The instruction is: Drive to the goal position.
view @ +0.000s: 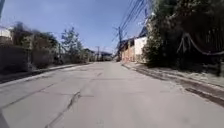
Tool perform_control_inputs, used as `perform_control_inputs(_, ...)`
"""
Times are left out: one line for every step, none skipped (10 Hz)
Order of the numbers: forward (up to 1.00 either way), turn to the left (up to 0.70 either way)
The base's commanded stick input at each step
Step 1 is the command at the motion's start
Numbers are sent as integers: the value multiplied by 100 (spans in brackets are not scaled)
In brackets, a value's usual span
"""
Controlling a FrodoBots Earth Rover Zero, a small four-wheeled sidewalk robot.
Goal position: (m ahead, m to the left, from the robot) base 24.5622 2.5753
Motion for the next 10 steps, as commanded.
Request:
perform_control_inputs(84, 2)
perform_control_inputs(83, 2)
perform_control_inputs(83, 1)
perform_control_inputs(83, 1)
perform_control_inputs(84, 2)
perform_control_inputs(84, 1)
perform_control_inputs(83, 1)
perform_control_inputs(83, 0)
perform_control_inputs(83, 0)
perform_control_inputs(82, -2)
